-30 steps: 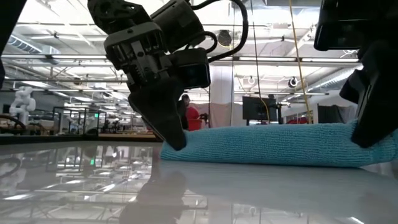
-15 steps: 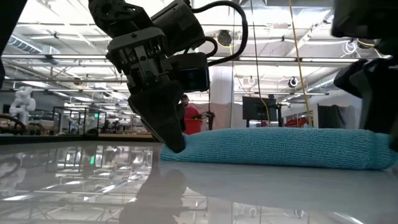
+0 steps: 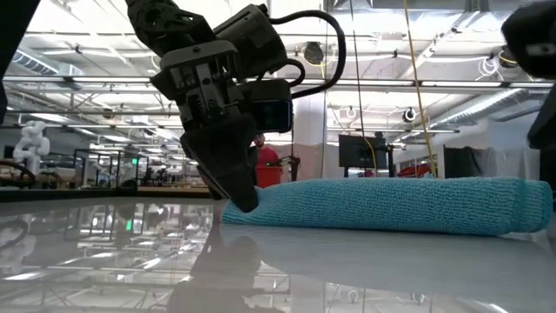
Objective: Roll towel
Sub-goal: Roll the blue towel
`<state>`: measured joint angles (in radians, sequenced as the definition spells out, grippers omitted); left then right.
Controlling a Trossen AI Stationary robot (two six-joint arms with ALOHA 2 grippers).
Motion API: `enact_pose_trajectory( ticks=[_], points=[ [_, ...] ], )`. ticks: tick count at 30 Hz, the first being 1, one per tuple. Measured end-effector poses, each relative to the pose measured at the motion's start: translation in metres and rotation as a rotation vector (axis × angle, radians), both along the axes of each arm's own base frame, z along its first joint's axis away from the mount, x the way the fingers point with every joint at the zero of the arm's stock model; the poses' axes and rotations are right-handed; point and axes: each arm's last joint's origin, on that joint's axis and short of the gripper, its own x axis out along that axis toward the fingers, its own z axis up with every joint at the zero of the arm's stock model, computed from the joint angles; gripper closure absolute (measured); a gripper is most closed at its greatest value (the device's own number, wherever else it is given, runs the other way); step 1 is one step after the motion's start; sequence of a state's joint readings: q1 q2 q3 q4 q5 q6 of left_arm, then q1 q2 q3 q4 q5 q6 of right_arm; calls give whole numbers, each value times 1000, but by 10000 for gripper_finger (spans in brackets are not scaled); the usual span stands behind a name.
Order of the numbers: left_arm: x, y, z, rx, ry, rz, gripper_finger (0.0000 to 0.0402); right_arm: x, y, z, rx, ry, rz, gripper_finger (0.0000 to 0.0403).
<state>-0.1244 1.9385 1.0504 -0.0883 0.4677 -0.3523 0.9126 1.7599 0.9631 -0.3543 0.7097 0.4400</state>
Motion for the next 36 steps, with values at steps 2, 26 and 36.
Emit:
enact_pose_trajectory(
  ticks=[2,26,36],
  points=[
    [0,0,0,-3,1,2,393,1,2,-4,-20,3,25,245],
    [3,6,1,-64,-9,8,392,18,-9,-45,5,12,-206,339],
    [4,0,3,-30,-78,-62,364,18,-12,-40,236,-15,-417,395]
  ],
)
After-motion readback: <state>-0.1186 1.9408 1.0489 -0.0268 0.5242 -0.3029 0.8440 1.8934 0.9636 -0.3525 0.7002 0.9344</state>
